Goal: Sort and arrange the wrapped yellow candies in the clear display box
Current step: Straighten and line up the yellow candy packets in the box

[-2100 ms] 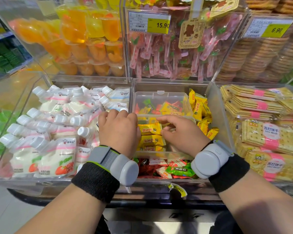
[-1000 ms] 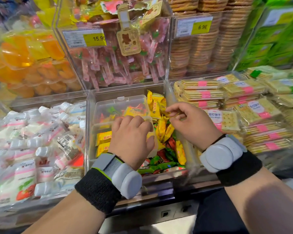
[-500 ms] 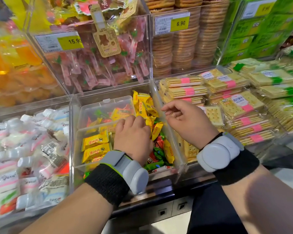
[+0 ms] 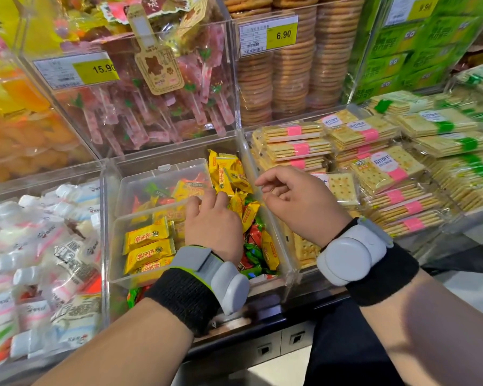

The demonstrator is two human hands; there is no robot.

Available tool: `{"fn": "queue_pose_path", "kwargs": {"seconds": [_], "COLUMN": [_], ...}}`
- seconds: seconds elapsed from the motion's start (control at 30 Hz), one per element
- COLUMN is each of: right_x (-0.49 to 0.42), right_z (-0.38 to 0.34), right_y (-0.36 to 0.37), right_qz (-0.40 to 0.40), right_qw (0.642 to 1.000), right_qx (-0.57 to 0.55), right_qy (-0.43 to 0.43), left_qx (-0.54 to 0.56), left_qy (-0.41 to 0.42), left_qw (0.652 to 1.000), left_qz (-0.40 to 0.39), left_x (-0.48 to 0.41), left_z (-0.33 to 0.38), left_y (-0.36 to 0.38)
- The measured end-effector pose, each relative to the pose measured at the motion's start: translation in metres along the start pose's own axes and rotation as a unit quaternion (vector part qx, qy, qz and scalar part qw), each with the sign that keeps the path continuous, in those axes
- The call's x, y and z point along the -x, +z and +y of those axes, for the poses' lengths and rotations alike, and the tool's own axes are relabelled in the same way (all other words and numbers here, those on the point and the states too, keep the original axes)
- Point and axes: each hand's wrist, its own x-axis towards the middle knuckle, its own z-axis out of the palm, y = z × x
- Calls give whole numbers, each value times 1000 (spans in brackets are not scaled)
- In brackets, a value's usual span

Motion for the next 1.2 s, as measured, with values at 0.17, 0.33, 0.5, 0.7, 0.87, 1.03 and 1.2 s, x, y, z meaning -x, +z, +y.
{"fn": "queue_pose_path", "kwargs": {"seconds": [0.17, 0.33, 0.5, 0.7, 0.87, 1.03, 1.2], "right_x": [0, -1, 1, 3, 3, 5, 2], "right_z": [1, -1, -2, -3, -7, -10, -11], "right_y": [0, 2, 3, 4, 7, 18, 28], "right_qz": [1, -3, -3, -1, 2, -10, -34], "right_qw": [1000, 1000, 1000, 1000, 1000, 1000, 996], "right_qx": [-2, 5, 7, 10, 9, 16, 69], "right_qy": [1, 0, -4, -5, -6, -20, -34], "left_qx": [12, 12, 28, 46, 86, 198, 324], "left_qy": [8, -7, -2, 0, -6, -16, -11], "left_qw": [1000, 1000, 1000, 998, 992, 975, 942], "left_qz": [19, 7, 7, 46, 96, 98, 84], "left_x": [0, 0, 0, 2, 9, 18, 27], "left_z": [0, 0, -1, -3, -13, -24, -34], "left_y": [2, 4, 8, 6, -2, -11, -22]}}
